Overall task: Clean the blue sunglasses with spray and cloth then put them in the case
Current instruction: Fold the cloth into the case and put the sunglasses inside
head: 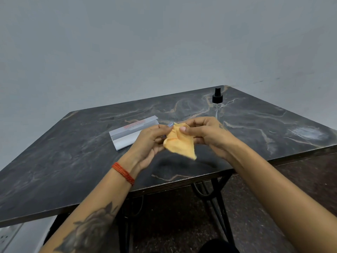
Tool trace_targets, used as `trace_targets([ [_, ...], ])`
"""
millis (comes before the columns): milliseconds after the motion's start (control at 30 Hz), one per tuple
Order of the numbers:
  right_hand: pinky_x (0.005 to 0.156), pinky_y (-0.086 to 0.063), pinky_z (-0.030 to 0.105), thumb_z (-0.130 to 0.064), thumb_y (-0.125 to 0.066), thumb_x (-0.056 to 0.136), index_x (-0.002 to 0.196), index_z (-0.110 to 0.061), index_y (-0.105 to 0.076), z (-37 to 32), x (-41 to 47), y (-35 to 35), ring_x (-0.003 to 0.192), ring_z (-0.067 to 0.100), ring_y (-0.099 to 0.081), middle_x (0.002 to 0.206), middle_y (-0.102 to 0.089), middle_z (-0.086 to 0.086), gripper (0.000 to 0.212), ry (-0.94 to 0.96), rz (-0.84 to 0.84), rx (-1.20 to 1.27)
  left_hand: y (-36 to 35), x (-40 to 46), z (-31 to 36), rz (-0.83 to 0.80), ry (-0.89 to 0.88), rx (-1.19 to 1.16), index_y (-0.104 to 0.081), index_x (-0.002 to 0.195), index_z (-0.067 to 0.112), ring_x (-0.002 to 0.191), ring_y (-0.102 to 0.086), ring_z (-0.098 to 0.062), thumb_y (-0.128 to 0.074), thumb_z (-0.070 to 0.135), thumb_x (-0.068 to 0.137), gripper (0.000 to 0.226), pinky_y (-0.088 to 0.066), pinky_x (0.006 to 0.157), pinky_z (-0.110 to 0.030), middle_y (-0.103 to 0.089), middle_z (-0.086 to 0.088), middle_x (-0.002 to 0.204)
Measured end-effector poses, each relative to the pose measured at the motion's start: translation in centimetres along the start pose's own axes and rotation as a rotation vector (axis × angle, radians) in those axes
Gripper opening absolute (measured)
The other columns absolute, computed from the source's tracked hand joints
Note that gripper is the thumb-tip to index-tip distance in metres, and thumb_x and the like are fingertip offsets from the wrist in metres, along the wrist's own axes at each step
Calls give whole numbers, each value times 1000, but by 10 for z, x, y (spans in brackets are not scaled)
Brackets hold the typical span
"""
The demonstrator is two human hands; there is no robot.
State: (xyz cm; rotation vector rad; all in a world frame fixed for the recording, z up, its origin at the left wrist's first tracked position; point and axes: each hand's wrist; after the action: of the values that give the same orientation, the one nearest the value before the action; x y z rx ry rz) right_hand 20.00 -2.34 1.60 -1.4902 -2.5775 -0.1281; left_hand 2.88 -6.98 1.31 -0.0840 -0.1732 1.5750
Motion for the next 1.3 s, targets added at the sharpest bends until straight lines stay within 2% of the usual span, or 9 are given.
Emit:
trace_targets([
  [67, 60, -54, 18, -4, -72, 76, 79, -11, -71, 2, 4, -2, 70, 7, -66, 74, -71, -2, 7, -5, -21, 60, 4, 0, 1, -6, -3, -28, -62, 75, 9, 70, -61, -11, -63, 9, 76, 1, -55, 62, -19, -66, -2, 73],
  [300, 70, -57, 25, -5, -72, 76, 77, -11, -71, 26, 8, -10, 79, 16, -67, 81, -71, 4, 6, -73, 62, 212, 18, -2, -15, 84, -53, -66, -61, 98, 7, 95, -63, -21, -54, -17, 78, 32, -56, 78, -28, -64, -13, 110],
  [467, 79, -53, 34, -7, -68, 82, 84, -11, -67, 31, 7, -13, 89, 21, -65, 93, -69, 12, 4, -57, 82, 168, 14, -3, -17, 89, -72, -62, -62, 102, 10, 85, -69, -14, -66, 18, 76, 27, -55, 66, -22, -71, -7, 99],
  [600, 63, -49, 12, -6, -67, 83, 85, -17, -69, 30, 4, -21, 77, 6, -66, 81, -73, 0, 12, 68, 48, -57, 10, -3, -18, 134, -98, 47, -53, 119, 15, 81, -69, -11, -71, 34, 64, 61, -55, 65, -23, -72, -3, 93],
  [667, 68, -49, 11, -2, -64, 84, 87, -17, -69, 30, 3, -23, 82, 6, -67, 84, -73, -1, 16, 106, 13, -116, 11, -2, -19, 148, -90, 71, -48, 125, 19, 87, -68, -15, -74, 29, 62, 68, -56, 73, -28, -71, -5, 100],
  [767, 78, -50, 21, 2, -60, 85, 91, -14, -69, 29, 3, -23, 88, 12, -67, 91, -74, 4, 19, 122, -13, -177, 14, -2, -19, 134, -90, 87, -49, 124, 21, 88, -68, -20, -72, 8, 71, 59, -54, 79, -33, -70, -9, 102],
  [867, 77, -51, 25, 5, -59, 83, 90, -16, -70, 25, 5, -24, 85, 11, -66, 90, -73, 2, 25, 132, -14, -178, 17, -2, -19, 108, -115, 90, -54, 117, 18, 73, -66, -14, -64, -7, 77, 48, -54, 67, -25, -69, -8, 81],
  [1067, 74, -50, 33, -3, -59, 83, 82, -24, -70, 16, 10, -21, 82, 20, -64, 88, -71, 10, 23, 107, 54, -314, 19, -2, -20, 223, -220, 132, -68, 86, 12, 69, -67, -9, -68, -6, 75, 22, -53, 61, -17, -72, 2, 70],
  [1300, 62, -46, 17, -19, -70, 82, 95, -20, -67, 7, 9, -10, 67, 5, -61, 78, -70, 4, 14, 23, -108, -446, 22, -3, -21, 292, -264, 61, -66, 82, 15, 67, -64, -10, -66, -2, 79, 17, -53, 64, -24, -70, 5, 68],
])
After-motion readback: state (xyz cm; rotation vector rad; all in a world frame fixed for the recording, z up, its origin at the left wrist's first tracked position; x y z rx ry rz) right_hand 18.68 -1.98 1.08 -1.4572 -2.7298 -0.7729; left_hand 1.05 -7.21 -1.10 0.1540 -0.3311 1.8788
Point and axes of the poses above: each hand's wrist, its own x-axis towards the middle knuckle, its own y-axis out of the back of the hand, z = x × y
